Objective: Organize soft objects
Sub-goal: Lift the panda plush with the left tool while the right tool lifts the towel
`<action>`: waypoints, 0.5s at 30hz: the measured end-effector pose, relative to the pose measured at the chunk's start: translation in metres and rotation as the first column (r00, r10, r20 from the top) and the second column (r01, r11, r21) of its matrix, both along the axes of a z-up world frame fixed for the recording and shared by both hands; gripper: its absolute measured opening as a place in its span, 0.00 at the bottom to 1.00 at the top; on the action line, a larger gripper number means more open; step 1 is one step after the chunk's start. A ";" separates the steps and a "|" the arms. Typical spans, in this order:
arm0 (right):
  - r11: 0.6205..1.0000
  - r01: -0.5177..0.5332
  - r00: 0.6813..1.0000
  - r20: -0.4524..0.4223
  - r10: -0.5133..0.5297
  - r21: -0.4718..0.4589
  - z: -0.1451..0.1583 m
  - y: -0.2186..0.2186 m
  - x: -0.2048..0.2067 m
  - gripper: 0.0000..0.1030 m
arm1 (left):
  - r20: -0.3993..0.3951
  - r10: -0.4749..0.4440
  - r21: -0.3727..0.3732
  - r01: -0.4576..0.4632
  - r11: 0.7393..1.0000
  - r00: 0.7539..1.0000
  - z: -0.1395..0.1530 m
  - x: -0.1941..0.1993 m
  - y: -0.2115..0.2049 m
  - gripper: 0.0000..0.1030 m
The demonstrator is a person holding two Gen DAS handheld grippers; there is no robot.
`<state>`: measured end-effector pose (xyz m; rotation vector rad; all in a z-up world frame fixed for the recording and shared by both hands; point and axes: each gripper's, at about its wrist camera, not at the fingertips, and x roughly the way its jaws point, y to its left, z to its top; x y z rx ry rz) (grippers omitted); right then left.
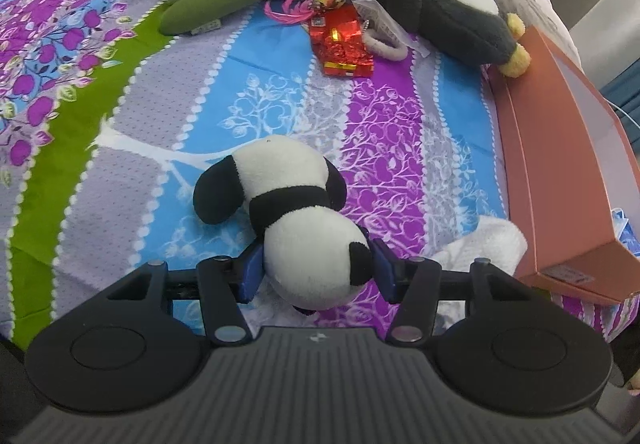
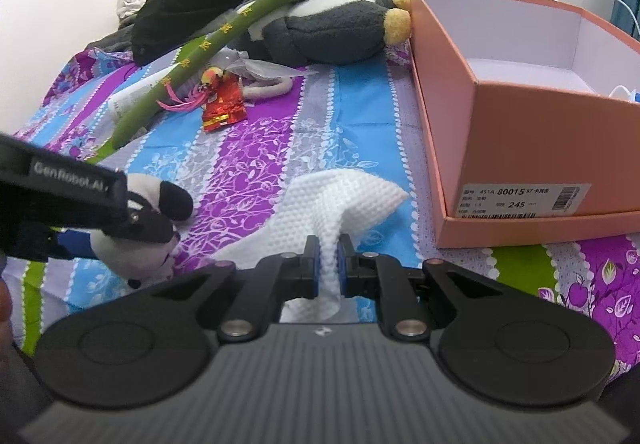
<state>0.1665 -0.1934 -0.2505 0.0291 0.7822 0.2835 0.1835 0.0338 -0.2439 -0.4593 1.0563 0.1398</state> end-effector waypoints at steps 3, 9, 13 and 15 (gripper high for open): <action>1.000 -0.013 1.000 -0.008 0.013 0.005 0.004 0.003 -0.003 0.12 | 0.008 -0.011 0.002 0.011 1.000 1.000 0.003 -0.007 0.003 0.59; 1.000 -0.024 0.999 -0.020 0.025 0.007 0.014 0.008 -0.007 0.12 | 0.025 -0.025 0.001 0.025 1.000 0.999 0.010 -0.016 0.008 0.59; 1.000 -0.021 1.000 -0.015 0.021 0.017 0.027 0.007 -0.007 0.12 | 0.041 -0.051 0.011 0.051 0.999 0.998 0.019 -0.019 0.007 0.59; 1.000 -0.017 1.000 -0.005 0.017 0.022 0.035 0.004 -0.006 0.12 | 0.055 -0.069 0.010 0.068 0.998 0.996 0.024 -0.020 0.006 0.59</action>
